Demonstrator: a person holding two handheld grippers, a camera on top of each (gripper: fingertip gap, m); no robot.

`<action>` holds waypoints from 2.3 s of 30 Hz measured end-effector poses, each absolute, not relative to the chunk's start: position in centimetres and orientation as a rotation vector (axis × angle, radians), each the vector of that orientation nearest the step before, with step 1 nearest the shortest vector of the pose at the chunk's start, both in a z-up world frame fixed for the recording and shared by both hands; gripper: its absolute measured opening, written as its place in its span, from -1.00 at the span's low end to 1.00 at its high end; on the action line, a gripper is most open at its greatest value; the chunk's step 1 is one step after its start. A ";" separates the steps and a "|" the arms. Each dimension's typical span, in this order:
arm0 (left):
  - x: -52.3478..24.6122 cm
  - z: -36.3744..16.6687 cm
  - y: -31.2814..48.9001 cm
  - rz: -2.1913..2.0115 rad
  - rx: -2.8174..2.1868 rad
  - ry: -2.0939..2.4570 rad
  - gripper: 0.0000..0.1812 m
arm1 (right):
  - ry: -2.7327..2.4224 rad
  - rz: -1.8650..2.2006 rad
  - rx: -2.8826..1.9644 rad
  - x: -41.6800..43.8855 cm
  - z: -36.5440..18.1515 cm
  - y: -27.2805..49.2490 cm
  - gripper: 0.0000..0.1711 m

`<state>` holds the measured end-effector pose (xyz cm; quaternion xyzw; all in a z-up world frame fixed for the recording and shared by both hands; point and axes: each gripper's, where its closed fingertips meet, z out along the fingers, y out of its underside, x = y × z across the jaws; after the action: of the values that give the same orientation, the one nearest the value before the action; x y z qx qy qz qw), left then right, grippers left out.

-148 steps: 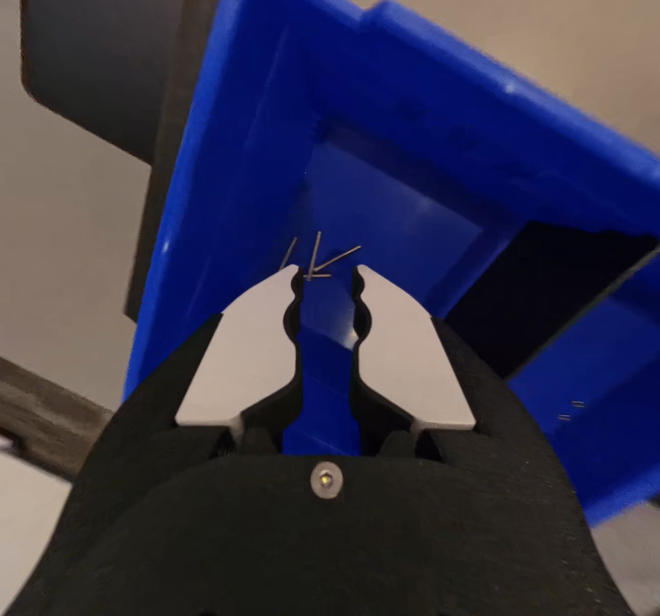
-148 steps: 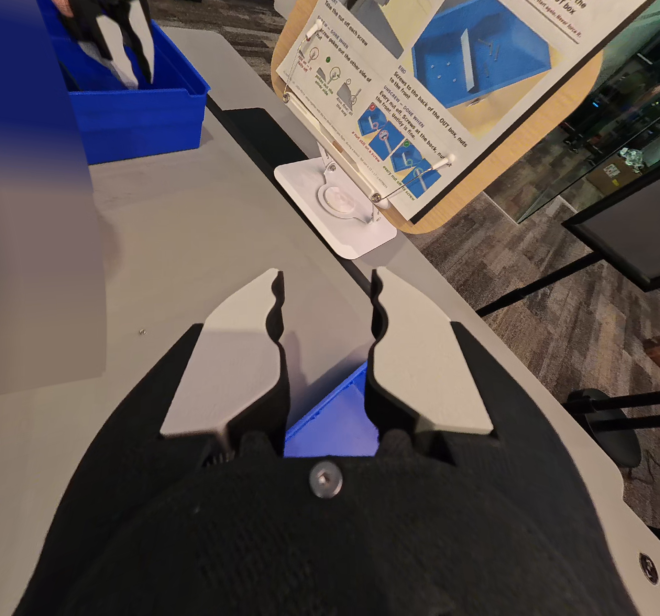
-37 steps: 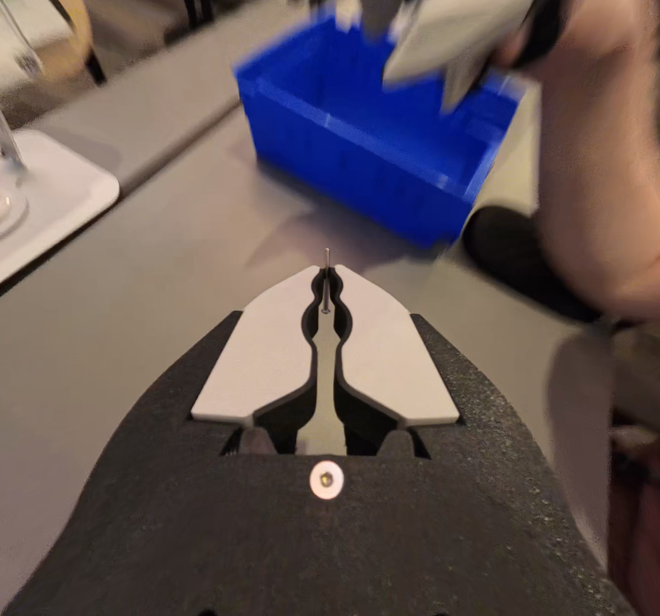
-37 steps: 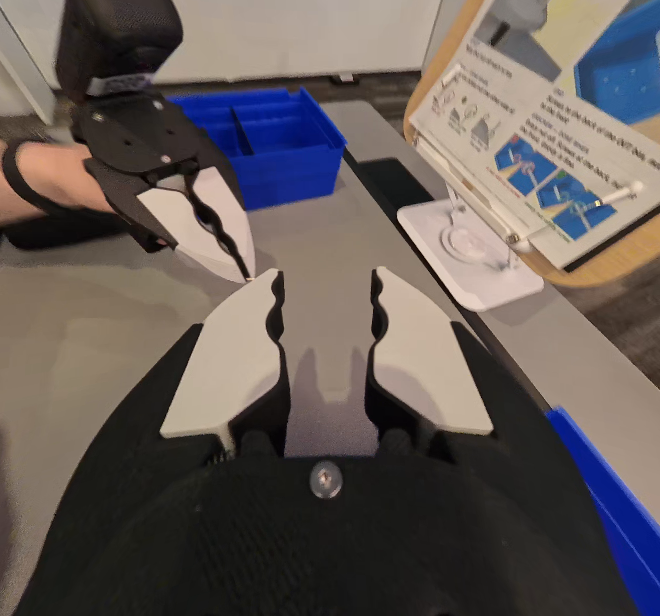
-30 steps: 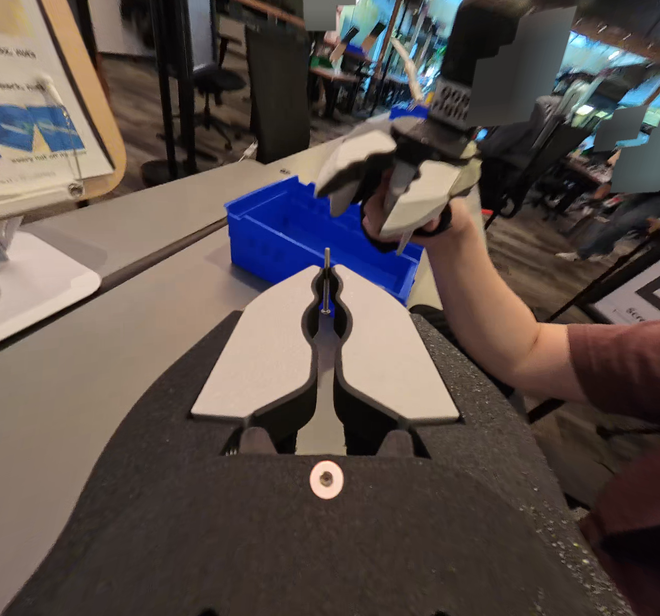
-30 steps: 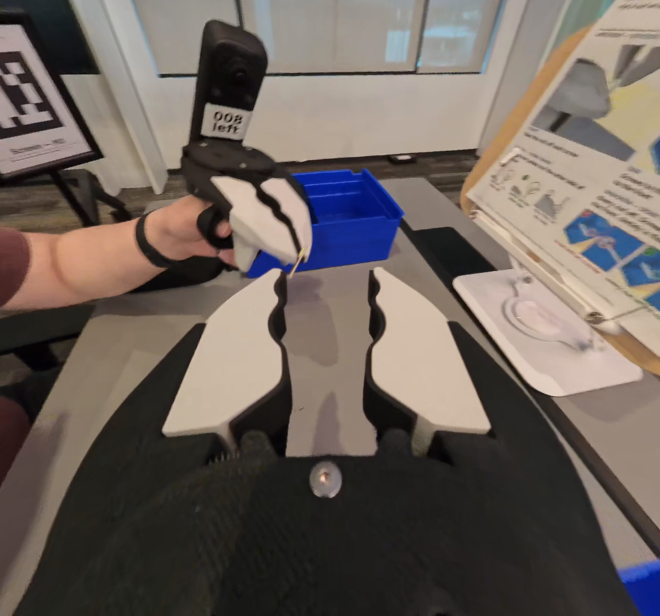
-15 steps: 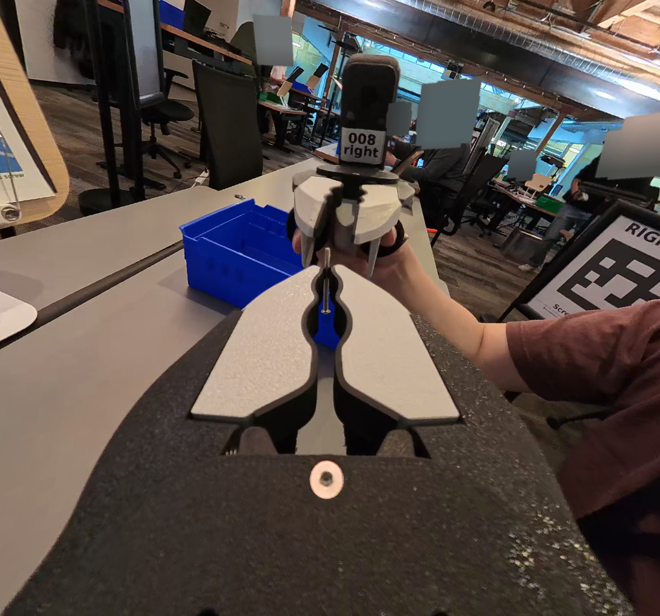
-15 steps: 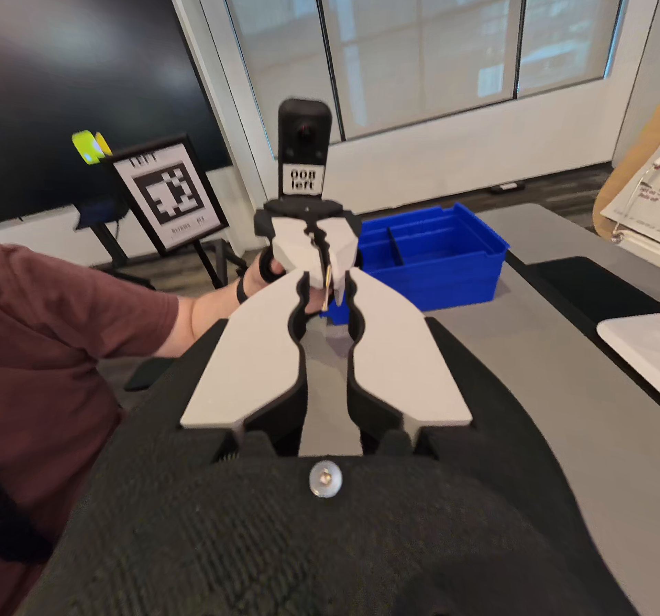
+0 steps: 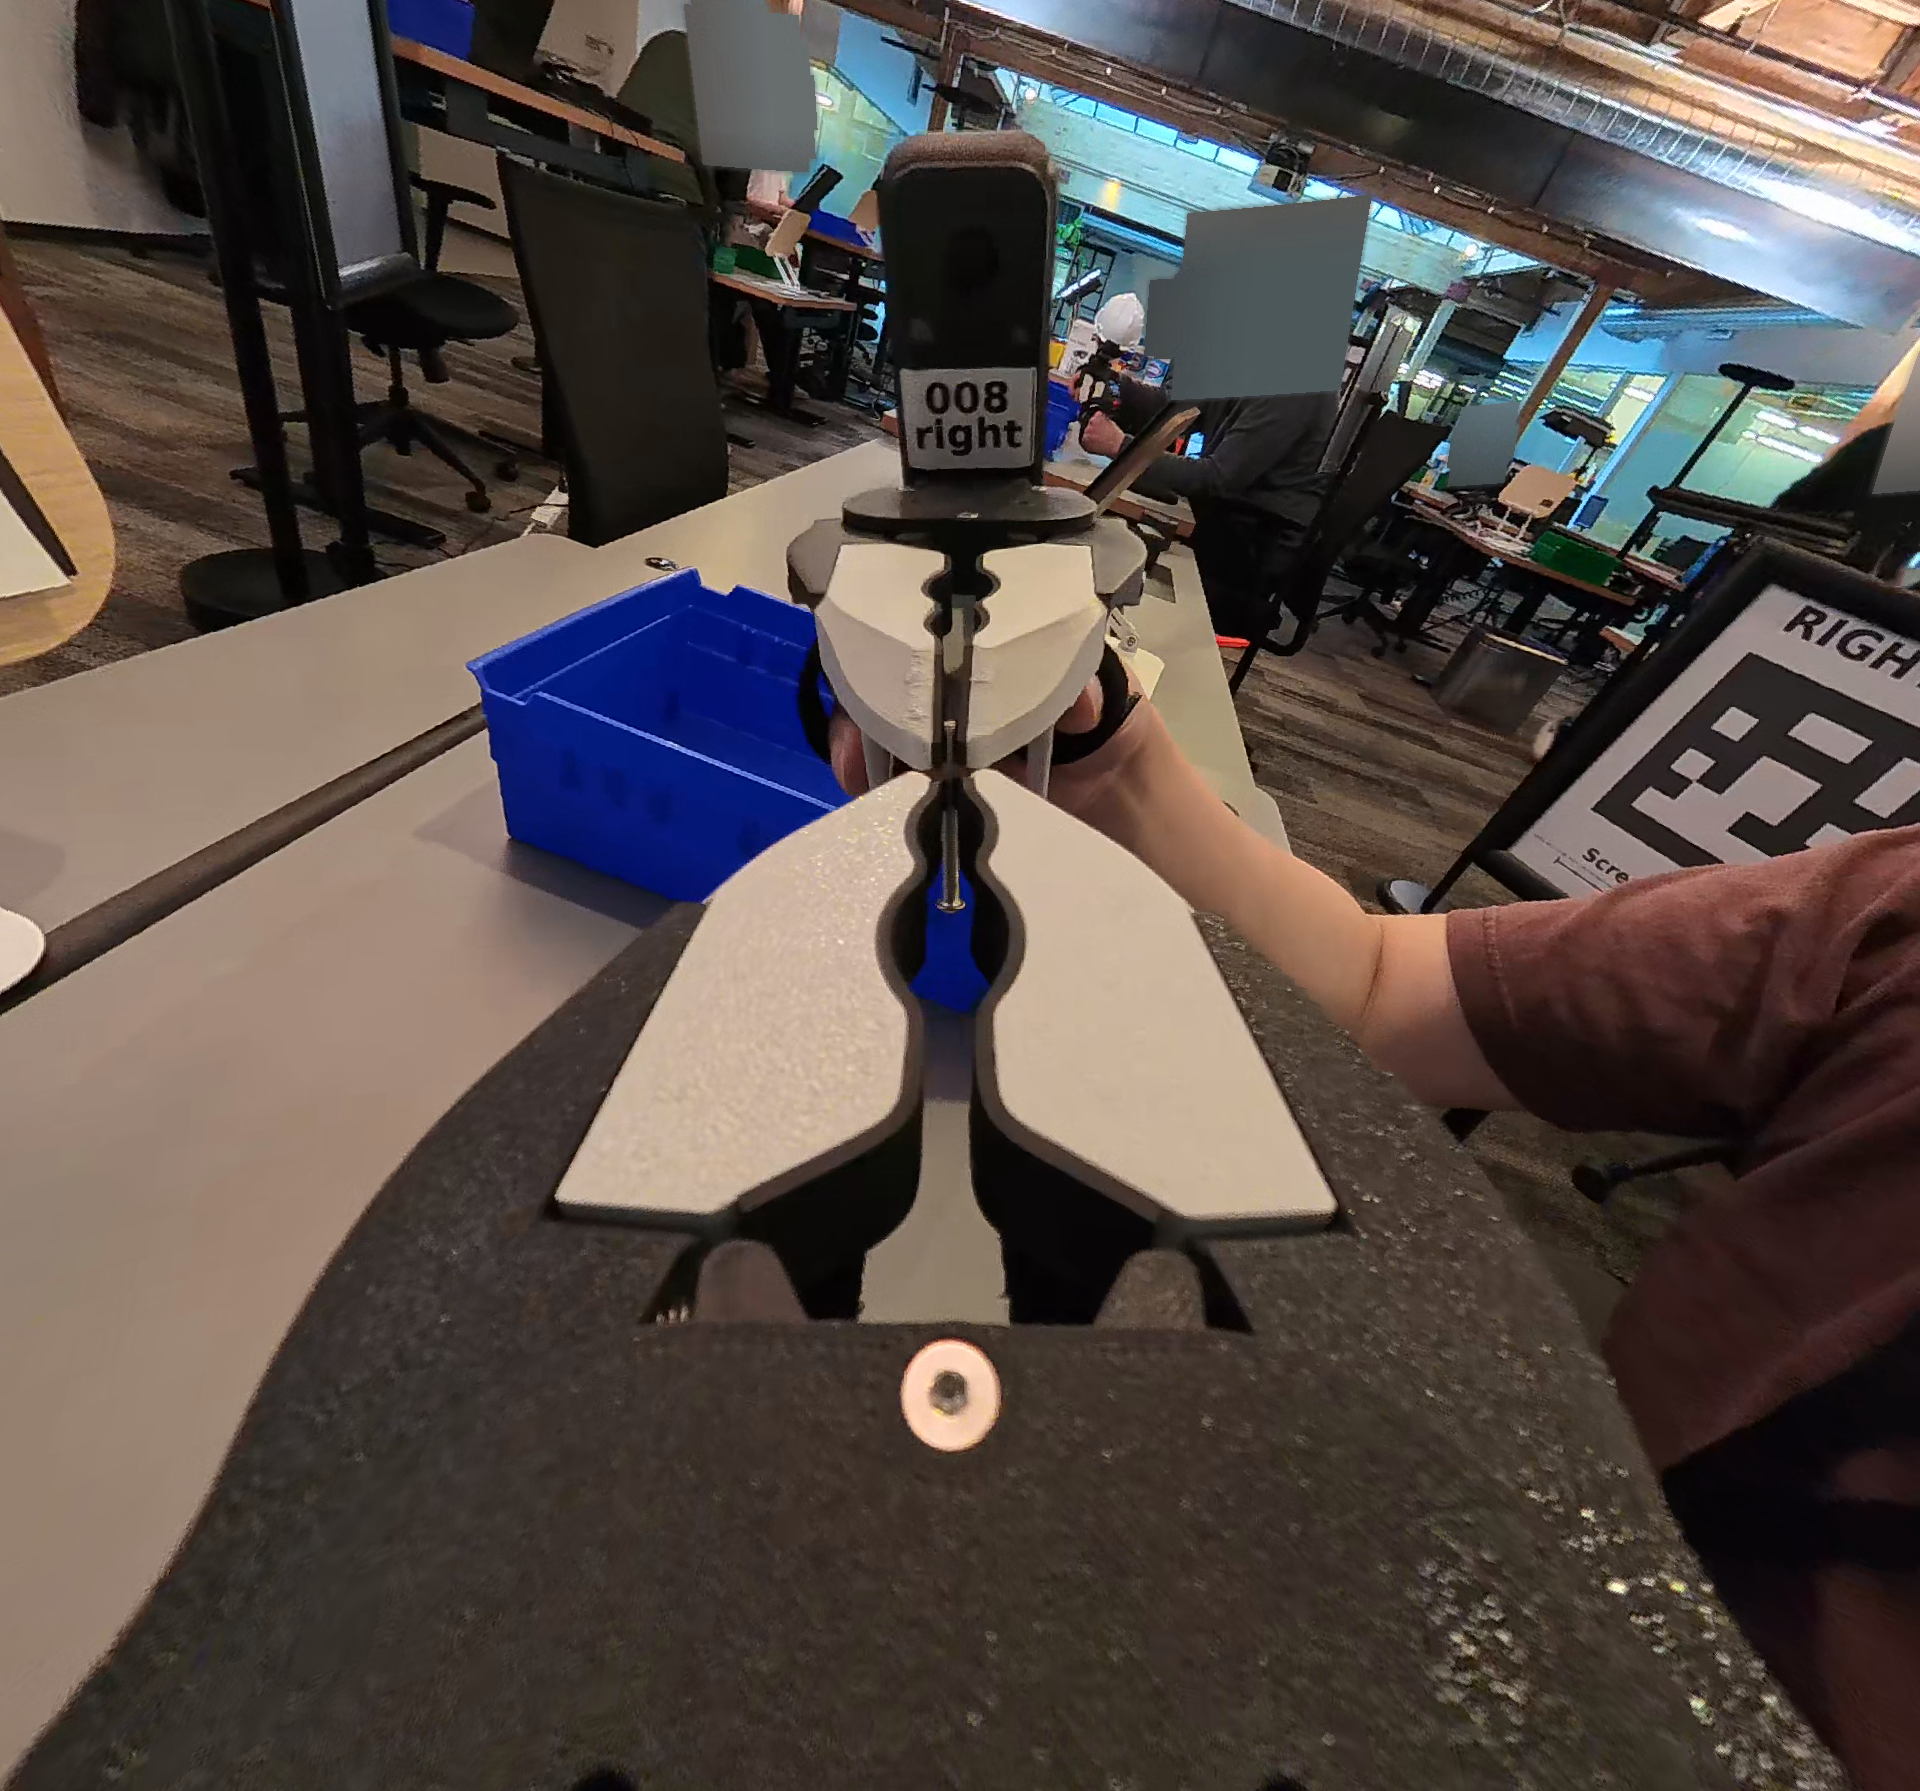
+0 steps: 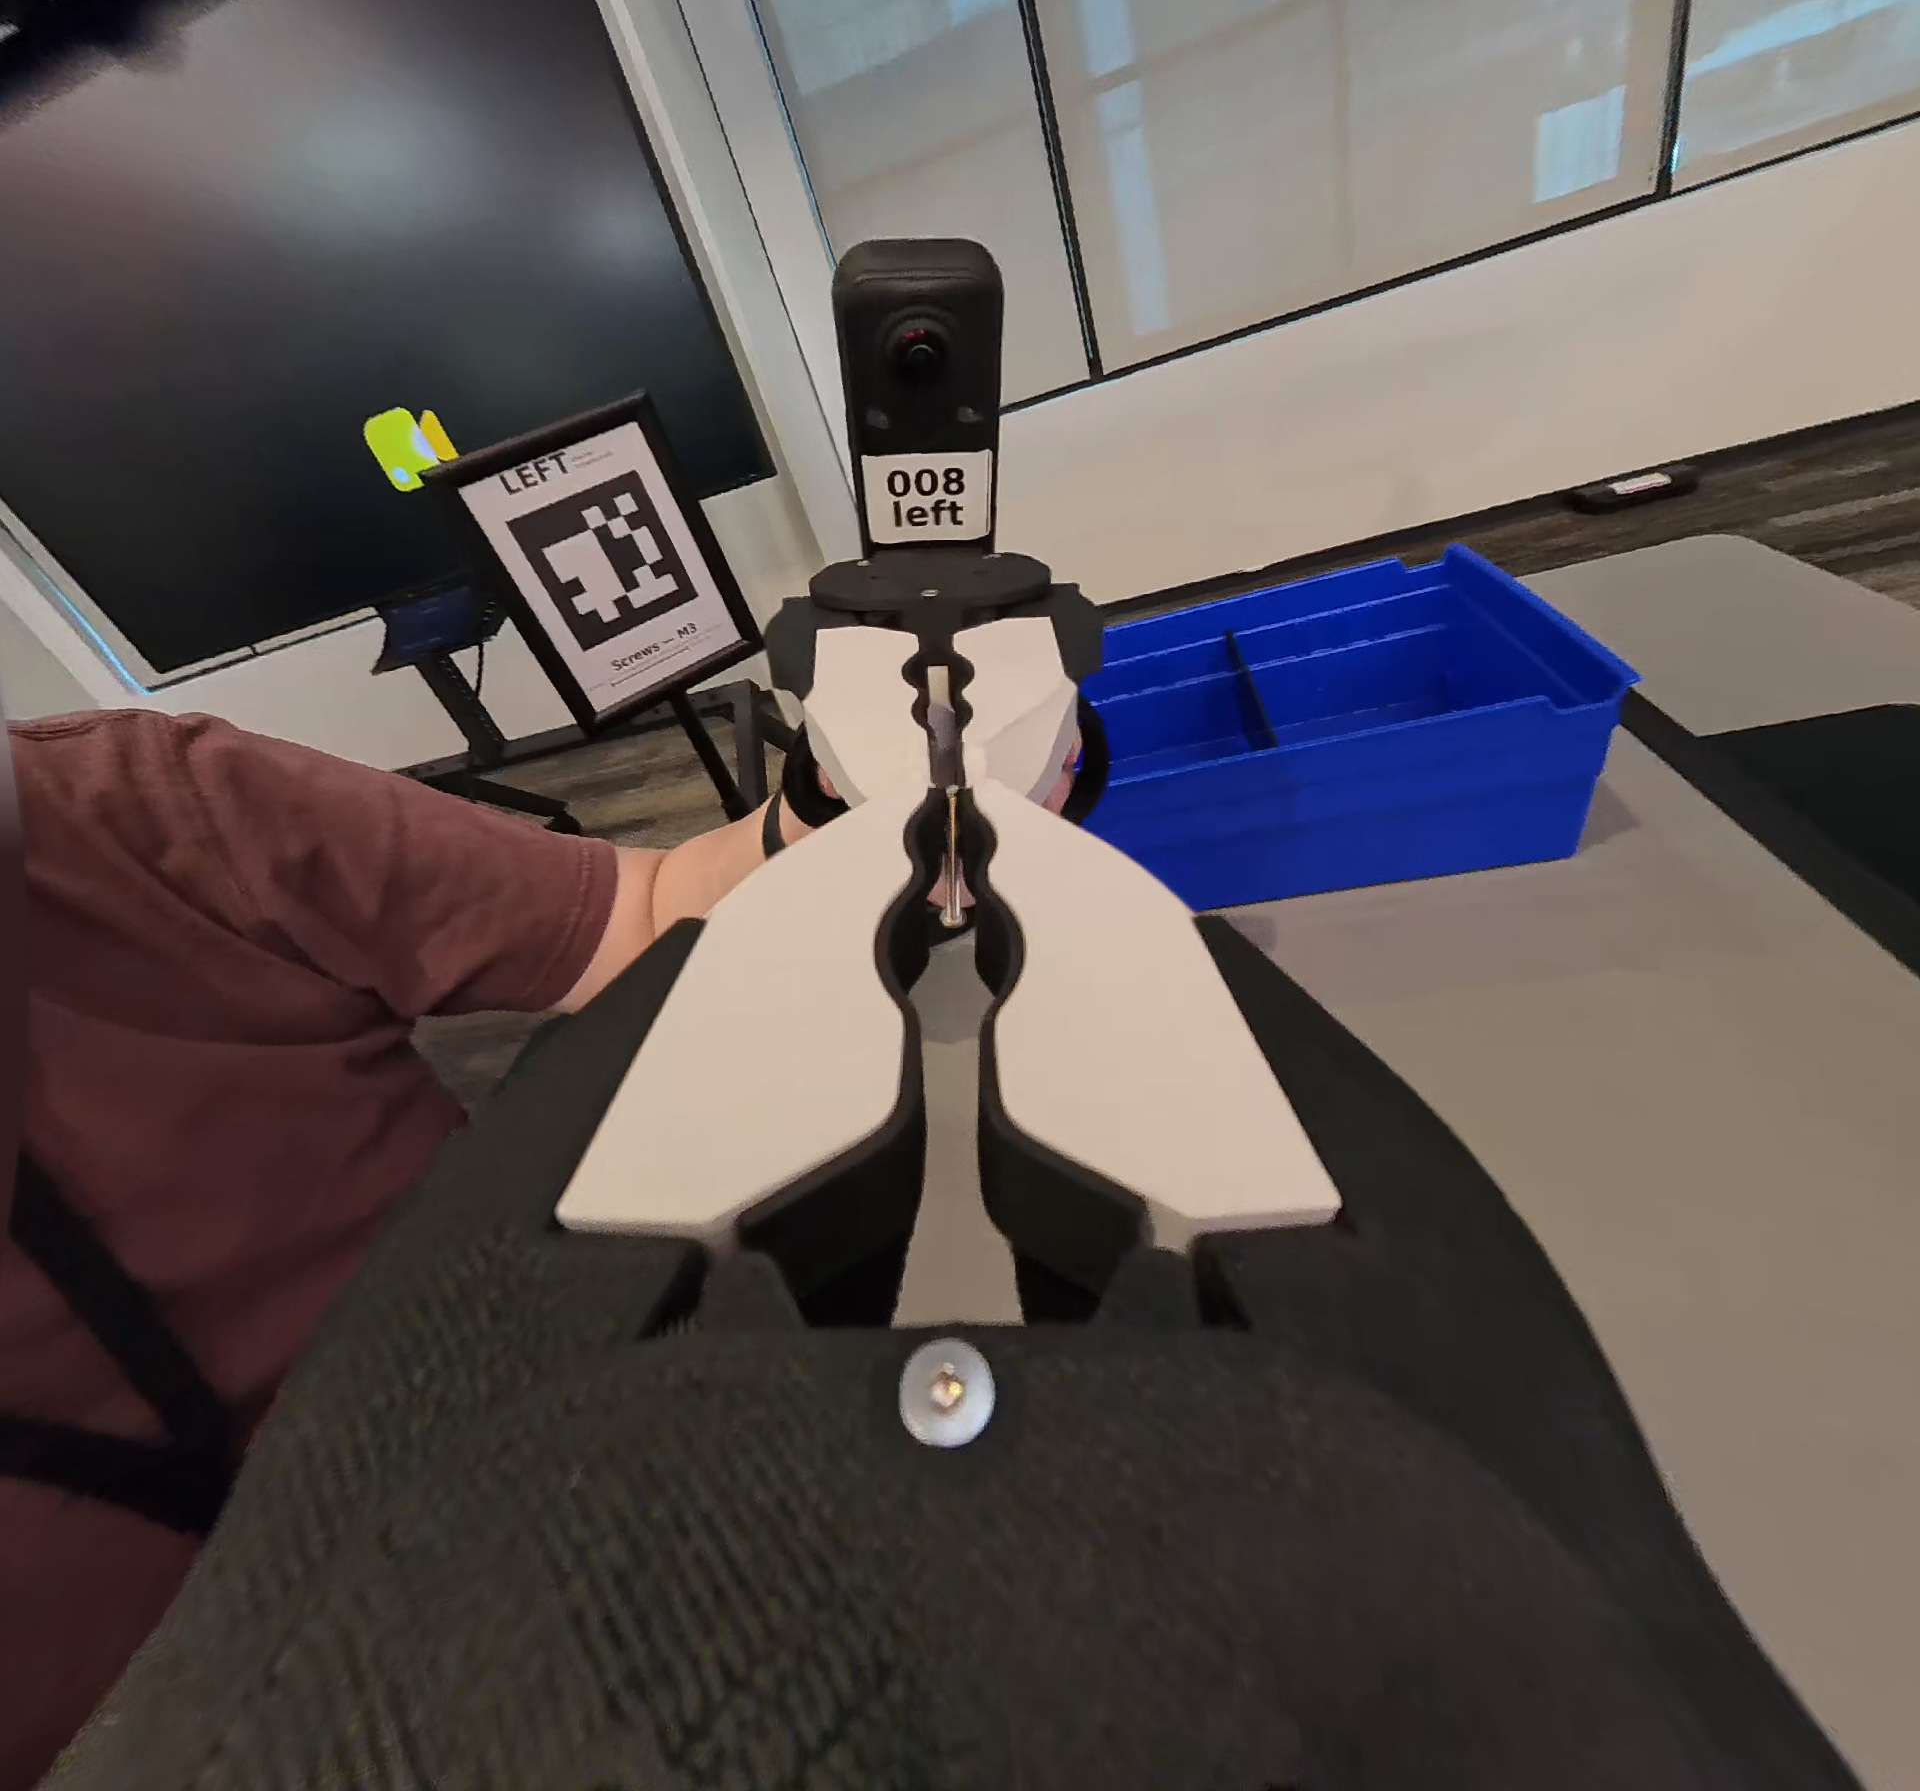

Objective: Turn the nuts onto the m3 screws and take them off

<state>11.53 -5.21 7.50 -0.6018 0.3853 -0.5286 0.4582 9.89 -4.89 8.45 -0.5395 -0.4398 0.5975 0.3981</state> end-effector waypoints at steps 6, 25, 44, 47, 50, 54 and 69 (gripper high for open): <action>11.2 7.6 -5.2 -1.400 -1.512 0.955 -0.91 | -1.093 1.496 -1.375 10.1 8.7 -4.6 -0.97; 11.2 4.3 -4.8 -1.381 -1.631 1.113 -0.97 | -1.078 1.491 -1.447 9.1 7.2 -3.6 -0.97; 4.3 9.1 -3.3 -1.227 -1.538 0.983 -0.98 | -1.575 0.614 -1.901 11.9 -3.9 -2.5 -0.76; 1.9 11.0 -3.2 -1.158 -1.528 0.921 -0.98 | -1.840 0.379 -2.000 11.0 -9.8 -3.4 -0.77; -0.3 12.7 -3.5 -1.124 -1.510 0.879 -0.98 | -1.939 0.270 -2.040 10.7 -12.6 -3.5 -0.75; -2.1 13.9 -4.2 -1.085 -1.492 0.883 -0.98 | -2.012 0.230 -1.999 11.0 -13.7 -3.5 -0.78; -1.8 14.0 -5.1 -1.123 -1.484 0.934 -0.98 | -2.064 0.222 -2.107 10.4 -16.2 -3.9 -0.81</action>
<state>-1.80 -5.06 14.01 -0.6151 0.3869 -0.4656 0.5051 10.39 -3.91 -16.16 -0.7093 -0.6948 0.0746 0.0921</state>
